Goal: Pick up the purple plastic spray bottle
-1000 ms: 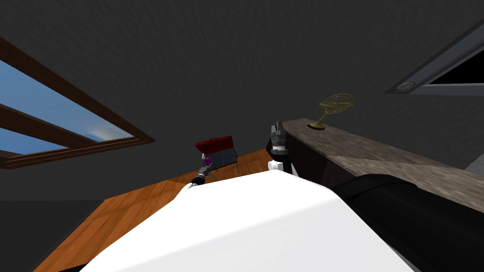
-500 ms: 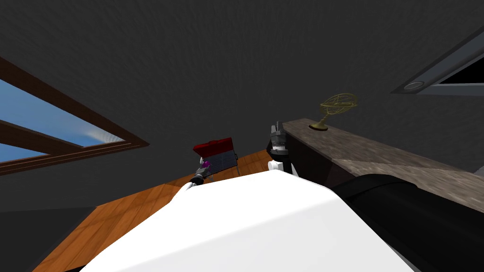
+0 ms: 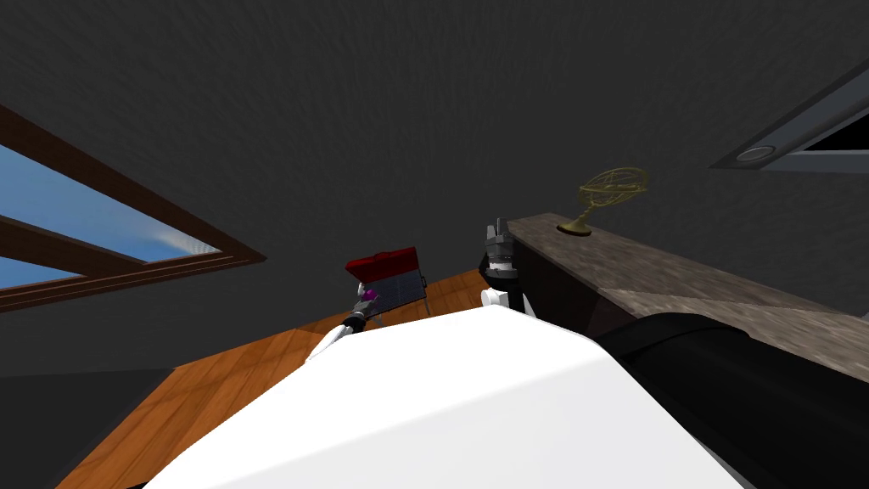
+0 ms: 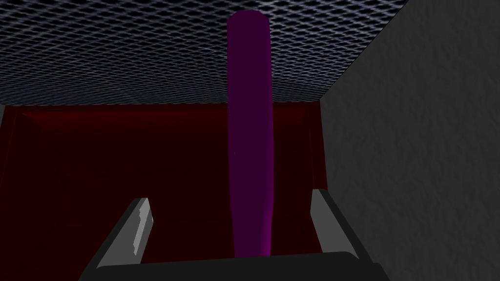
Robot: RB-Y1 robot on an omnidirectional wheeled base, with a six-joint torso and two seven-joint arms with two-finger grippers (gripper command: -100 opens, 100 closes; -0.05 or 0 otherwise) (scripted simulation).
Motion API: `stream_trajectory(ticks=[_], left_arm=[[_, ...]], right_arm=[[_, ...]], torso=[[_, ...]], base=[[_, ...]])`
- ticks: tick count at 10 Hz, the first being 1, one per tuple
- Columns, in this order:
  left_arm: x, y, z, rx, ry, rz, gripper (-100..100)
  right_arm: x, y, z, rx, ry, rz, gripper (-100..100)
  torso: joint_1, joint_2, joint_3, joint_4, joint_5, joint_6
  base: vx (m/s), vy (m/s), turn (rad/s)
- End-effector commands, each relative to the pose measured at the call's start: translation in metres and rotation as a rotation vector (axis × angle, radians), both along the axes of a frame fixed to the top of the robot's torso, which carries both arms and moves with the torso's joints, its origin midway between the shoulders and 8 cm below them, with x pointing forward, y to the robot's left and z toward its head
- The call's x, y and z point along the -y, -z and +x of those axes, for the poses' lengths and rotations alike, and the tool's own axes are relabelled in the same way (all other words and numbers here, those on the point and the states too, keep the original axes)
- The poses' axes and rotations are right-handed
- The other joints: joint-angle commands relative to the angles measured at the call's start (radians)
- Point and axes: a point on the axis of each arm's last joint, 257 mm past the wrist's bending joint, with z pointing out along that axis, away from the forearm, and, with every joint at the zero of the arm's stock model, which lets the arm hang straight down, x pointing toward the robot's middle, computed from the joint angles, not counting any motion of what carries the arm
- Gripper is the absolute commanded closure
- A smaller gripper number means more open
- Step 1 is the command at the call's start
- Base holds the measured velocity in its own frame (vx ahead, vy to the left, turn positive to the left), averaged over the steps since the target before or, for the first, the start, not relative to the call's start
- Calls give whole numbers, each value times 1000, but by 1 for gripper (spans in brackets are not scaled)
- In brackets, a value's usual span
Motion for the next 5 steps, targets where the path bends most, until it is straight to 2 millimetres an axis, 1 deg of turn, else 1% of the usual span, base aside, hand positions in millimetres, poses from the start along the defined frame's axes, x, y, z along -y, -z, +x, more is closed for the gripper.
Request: stream_trajectory(ticks=[1, 3, 4, 5], left_arm=[[8, -3, 17, 14, 37, -18, -100], [-2, 12, 4, -25, 18, -10, -100], [7, 6, 23, -4, 59, -20, -100], [1, 13, 17, -22, 46, -19, -100]], right_arm=[[0, 0, 0, 0, 0, 0, 0], [0, 0, 0, 0, 0, 0, 0], [0, 0, 0, 0, 0, 0, 0], [0, 0, 0, 0, 0, 0, 0]], torso=[[0, 0, 0, 0, 0, 0], [-1, 0, 0, 0, 0, 0], [0, 0, 0, 0, 0, 0], [0, 0, 0, 0, 0, 0]], base=[[-13, -35, 42], [-8, -27, 19], [-11, -22, 53], [-9, -29, 24]])
